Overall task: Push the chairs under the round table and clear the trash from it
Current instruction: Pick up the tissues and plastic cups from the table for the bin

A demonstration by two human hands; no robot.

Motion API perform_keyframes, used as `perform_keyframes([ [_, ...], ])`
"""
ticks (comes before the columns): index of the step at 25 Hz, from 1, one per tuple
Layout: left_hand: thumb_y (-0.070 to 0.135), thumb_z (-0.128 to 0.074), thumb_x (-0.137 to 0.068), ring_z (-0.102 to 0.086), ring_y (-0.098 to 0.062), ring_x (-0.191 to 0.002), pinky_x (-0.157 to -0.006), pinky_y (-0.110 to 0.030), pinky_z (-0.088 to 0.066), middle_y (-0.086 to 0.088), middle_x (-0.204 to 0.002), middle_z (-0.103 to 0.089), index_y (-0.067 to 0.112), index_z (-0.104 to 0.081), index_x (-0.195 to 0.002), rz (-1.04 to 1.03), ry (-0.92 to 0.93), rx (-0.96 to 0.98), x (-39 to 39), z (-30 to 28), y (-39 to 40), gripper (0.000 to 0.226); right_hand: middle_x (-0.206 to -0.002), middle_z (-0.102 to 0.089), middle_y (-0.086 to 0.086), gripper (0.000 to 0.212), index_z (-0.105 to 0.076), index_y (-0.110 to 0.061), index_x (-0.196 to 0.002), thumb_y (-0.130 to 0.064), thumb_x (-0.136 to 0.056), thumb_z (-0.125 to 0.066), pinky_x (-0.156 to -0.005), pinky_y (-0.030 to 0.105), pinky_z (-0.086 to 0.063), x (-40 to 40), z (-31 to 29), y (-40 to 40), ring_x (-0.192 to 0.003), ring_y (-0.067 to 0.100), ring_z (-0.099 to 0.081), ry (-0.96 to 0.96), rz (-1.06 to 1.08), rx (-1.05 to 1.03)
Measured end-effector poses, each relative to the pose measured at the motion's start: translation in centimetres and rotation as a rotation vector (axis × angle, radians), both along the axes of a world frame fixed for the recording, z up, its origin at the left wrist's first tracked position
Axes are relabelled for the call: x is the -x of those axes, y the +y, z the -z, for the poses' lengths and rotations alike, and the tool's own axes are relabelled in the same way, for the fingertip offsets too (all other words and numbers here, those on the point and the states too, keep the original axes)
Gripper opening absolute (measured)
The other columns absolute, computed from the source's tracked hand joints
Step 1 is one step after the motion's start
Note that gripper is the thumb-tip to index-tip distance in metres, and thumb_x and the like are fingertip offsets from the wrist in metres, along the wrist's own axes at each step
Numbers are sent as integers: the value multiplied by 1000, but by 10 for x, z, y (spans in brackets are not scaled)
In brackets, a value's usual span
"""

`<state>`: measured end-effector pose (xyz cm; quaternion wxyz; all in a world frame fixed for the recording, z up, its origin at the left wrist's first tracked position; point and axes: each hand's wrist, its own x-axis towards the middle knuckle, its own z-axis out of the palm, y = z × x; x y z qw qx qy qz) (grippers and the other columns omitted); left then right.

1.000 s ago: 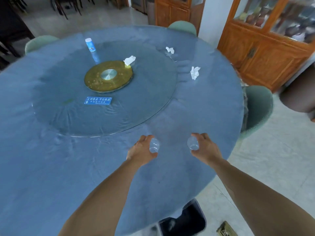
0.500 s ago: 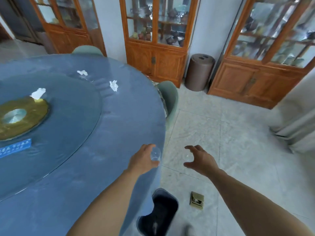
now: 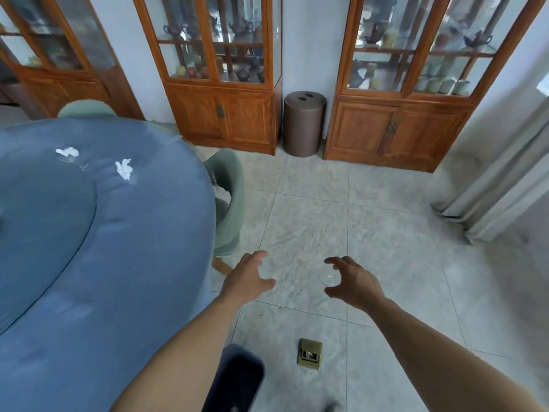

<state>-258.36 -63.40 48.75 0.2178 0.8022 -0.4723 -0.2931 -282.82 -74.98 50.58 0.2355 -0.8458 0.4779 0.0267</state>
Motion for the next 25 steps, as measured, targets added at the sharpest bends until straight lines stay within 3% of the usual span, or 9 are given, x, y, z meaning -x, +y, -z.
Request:
perform_keyframes([
  [6,46,-76,-77,-56,-14,-108,-93,-37,-51,6,-126,-49,33,-41,-140,-49,31,-13,63,-7,-76,73,-133,-53,-8,73,-42,-35,-141,-40,-76,-76,-70,26,-45,61,-12,-83,-105,13,-61,-44,-13,1],
  [12,42,-76,-78,-55,-14,-110,-96,-41,-50,7,-127,-49,33,-39,-143,-68,24,-13,53,-14,-134,76,-132,-52,-8,72,-44,-33,-140,-39,-76,-75,-71,27,-46,49,-16,-143,-105,14,-61,-73,-49,-3],
  [18,41,-75,-79,-54,-13,-109,-92,-37,-52,7,-129,-49,32,-38,-143,-130,6,5,-11,-13,-186,75,-132,-52,-6,73,-43,-35,-140,-38,-76,-75,-71,25,-45,-20,-13,-203,-106,12,-60,-78,-124,-8],
  [25,38,-76,-80,-54,-16,-114,-94,-35,-51,5,-133,-49,30,-38,-144,-259,64,43,-148,-22,-245,75,-132,-52,-7,71,-44,-36,-140,-36,-76,-76,-72,24,-43,-177,-30,-280,-107,9,-57,-73,-249,6],
])
